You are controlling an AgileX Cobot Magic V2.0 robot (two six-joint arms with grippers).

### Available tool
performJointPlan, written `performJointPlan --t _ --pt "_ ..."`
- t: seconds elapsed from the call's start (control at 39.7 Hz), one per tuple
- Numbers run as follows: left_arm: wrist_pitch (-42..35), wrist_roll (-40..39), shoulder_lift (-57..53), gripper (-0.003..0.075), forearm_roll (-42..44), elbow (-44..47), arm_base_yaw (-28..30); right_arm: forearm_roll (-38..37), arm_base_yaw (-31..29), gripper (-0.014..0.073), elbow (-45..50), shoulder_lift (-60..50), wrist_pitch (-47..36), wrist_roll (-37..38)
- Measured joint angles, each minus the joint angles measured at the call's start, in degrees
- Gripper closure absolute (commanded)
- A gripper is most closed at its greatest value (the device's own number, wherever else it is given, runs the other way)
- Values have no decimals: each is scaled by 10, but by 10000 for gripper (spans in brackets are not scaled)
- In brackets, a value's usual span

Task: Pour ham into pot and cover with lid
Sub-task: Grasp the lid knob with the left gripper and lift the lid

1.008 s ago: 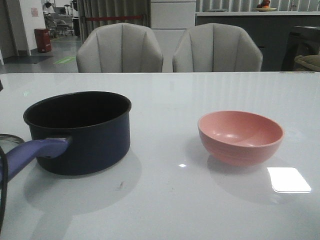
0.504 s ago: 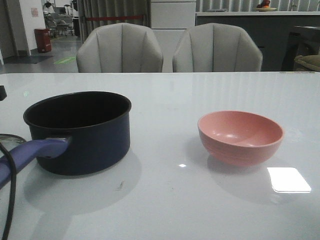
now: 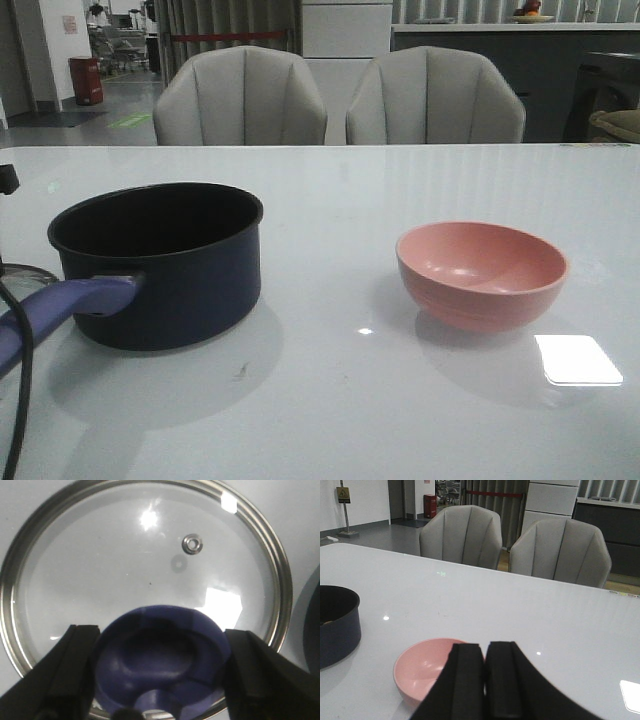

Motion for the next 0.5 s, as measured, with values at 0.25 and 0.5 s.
performJointPlan --t 0.25,0.5 --pt "30 0 1 496 42 -24 -1 0 0 445 0 0 0 0" --pt "35 3 1 496 49 -25 -1 0 0 445 0 0 0 -1"
